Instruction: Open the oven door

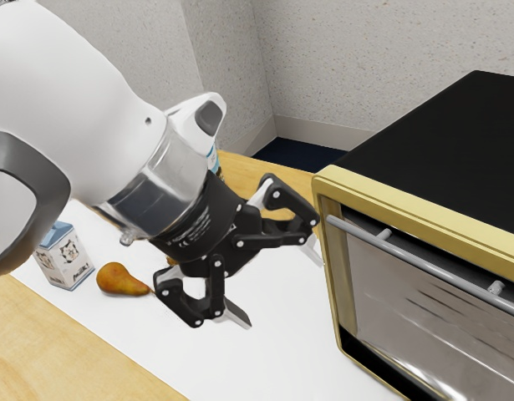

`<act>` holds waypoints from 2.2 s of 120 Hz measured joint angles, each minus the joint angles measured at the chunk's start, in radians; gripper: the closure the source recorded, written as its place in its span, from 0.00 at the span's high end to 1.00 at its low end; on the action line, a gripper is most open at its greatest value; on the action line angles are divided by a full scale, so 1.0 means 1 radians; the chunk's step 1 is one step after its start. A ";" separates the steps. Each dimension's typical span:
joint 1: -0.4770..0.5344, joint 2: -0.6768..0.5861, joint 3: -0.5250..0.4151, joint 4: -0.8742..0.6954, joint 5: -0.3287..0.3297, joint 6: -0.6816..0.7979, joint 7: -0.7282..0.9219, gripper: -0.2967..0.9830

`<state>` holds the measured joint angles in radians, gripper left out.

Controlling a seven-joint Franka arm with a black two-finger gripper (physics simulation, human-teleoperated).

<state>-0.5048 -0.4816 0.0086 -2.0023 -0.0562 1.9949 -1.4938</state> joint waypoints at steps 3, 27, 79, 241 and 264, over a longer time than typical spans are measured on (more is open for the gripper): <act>-0.001 0.007 0.000 0.007 0.000 0.009 -0.013 0.77; -0.001 0.049 -0.001 0.036 0.001 0.057 -0.099 0.77; 0.038 0.149 0.002 0.079 0.001 0.162 -0.241 0.77; 0.974 -0.538 -0.498 -0.128 -0.374 -0.070 -0.027 0.76; 0.351 0.034 0.191 0.257 0.052 -0.408 0.092 0.77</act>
<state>-0.1537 -0.4478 0.1998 -1.7455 -0.0040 1.5873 -1.4014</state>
